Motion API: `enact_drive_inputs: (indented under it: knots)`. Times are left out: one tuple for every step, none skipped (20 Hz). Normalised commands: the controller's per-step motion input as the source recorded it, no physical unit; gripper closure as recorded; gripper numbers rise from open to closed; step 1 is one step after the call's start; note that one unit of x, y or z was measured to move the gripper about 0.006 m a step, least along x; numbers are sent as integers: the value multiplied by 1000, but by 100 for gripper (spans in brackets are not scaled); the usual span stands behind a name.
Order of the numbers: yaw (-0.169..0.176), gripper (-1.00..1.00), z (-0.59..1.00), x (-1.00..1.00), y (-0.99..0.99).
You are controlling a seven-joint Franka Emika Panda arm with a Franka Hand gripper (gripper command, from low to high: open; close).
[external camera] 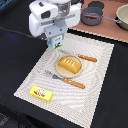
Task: Interact with the objects in diverse but meaningful ways.
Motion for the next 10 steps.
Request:
enact_drive_inputs:
  knots:
    - [18,100,-397,-177,-374]
    - [21,100,-417,-171,-314]
    - [21,100,-420,-191,-277]
    - [23,100,-423,-211,-274]
    - [23,100,-423,-249,-260]
    - [23,100,-411,-274,-249]
    - [27,100,-386,-320,-194]
    - [32,100,-383,-360,-160]
    - [40,100,-377,-343,-114]
    - [43,100,-366,-343,-74]
